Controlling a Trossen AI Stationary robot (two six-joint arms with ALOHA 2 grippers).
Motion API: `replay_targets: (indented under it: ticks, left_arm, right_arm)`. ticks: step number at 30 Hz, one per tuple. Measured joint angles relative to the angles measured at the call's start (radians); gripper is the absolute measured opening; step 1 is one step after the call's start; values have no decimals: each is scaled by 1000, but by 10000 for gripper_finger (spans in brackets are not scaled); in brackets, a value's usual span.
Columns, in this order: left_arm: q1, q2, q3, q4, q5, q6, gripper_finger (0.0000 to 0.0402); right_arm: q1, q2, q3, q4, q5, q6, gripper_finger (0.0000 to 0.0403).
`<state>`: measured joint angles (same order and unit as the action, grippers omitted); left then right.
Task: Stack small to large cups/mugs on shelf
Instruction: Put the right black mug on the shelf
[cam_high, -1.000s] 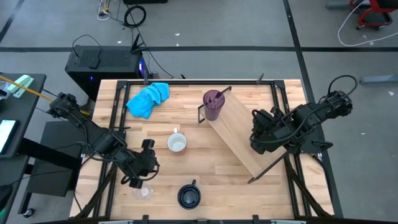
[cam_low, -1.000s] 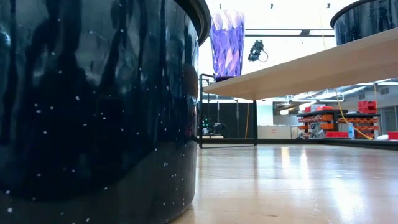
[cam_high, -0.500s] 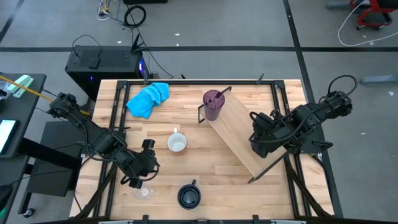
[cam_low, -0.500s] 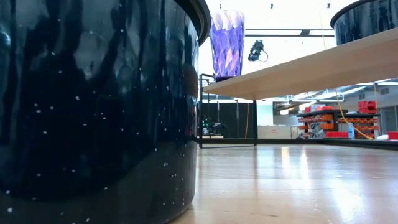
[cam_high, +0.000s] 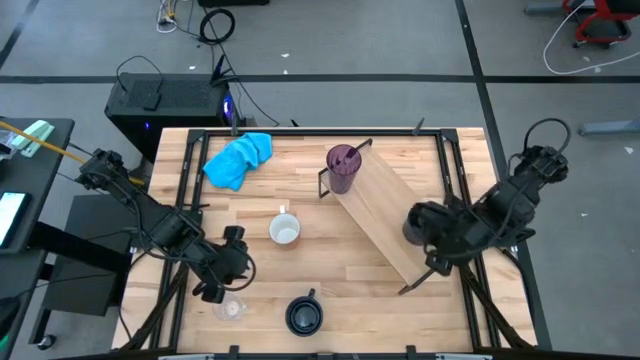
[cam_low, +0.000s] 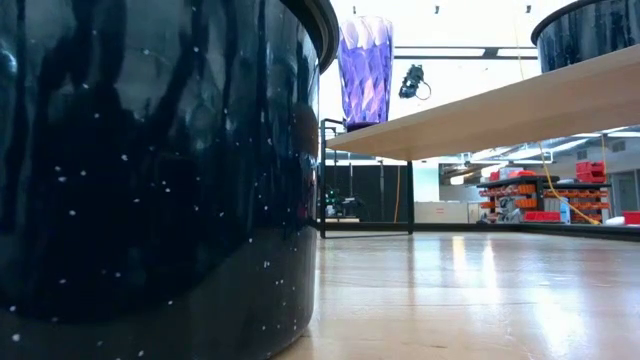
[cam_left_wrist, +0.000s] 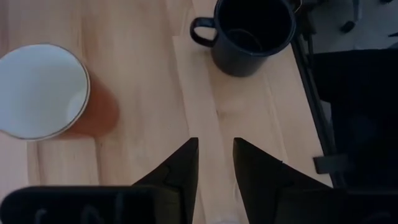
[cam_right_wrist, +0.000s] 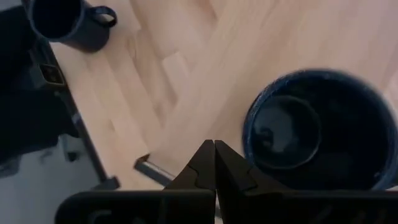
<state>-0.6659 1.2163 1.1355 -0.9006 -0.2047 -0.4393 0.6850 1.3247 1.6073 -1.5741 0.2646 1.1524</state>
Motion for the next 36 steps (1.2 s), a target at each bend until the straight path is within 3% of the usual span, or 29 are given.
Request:
replay_targets:
  ticks: [8, 17, 26, 36]
  left_arm:
    - [-20, 0, 0, -15, 0, -27, 107]
    - [-29, 0, 0, -14, 1, -25, 107]
    - [-29, 0, 0, -13, 0, -22, 107]
    - [-29, 0, 0, -13, 0, -21, 107]
  right_arm:
    - [98, 27, -18, 5, -84, 163, 4]
    - [97, 37, -175, 3, -162, 188, 4]
    - [96, 35, -259, 3, -148, 182, 4]
    - [95, 35, -289, 3, -13, 155, 4]
